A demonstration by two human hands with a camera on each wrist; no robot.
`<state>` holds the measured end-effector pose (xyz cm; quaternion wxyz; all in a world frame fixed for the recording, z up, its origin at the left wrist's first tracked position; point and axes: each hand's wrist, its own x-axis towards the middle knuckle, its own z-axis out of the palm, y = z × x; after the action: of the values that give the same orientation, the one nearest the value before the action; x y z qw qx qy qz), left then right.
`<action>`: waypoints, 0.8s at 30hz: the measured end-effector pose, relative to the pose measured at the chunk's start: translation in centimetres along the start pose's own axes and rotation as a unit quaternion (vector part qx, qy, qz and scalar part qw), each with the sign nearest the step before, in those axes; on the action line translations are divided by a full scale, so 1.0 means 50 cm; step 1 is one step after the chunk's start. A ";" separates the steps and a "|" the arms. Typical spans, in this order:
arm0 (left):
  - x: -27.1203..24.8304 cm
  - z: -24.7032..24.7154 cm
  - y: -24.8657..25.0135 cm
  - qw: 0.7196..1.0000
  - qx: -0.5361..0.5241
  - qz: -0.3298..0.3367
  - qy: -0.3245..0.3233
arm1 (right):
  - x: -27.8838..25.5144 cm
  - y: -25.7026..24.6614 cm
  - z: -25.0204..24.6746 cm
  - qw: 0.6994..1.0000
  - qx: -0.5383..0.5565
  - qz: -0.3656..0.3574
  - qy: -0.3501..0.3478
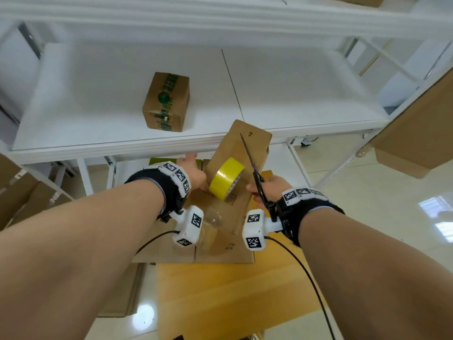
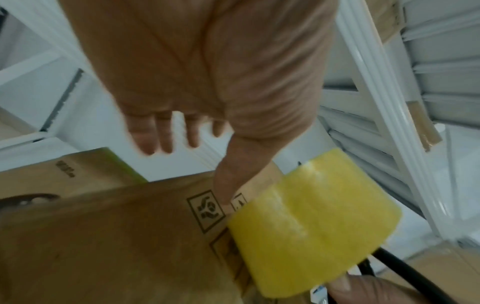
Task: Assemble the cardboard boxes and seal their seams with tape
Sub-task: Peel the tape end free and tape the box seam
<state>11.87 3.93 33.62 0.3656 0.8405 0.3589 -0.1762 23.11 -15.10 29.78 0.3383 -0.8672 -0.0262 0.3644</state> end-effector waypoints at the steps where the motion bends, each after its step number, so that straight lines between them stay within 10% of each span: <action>1: 0.010 0.004 0.003 0.999 -0.015 0.045 0.019 | -0.009 0.002 -0.006 1.000 -0.023 0.003 -0.007; 6: 0.001 0.010 0.065 0.984 -0.068 0.135 -0.094 | -0.036 0.039 -0.035 0.983 -0.178 -0.018 0.038; 10: 0.012 0.019 0.079 0.948 -0.300 0.068 -0.080 | -0.030 0.063 -0.045 0.971 -0.237 -0.023 0.033; 16: -0.004 0.021 0.087 0.946 -0.243 0.069 -0.206 | -0.021 0.062 -0.036 0.959 -0.277 -0.053 0.035; 24: 0.017 0.011 0.047 0.865 -0.474 0.017 -0.165 | -0.055 0.121 -0.067 0.955 -0.277 -0.068 0.083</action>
<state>14.16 2.80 33.94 0.7766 0.5307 0.3194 -0.1152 22.06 -22.46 29.52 0.1095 -0.9503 -0.1567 0.2459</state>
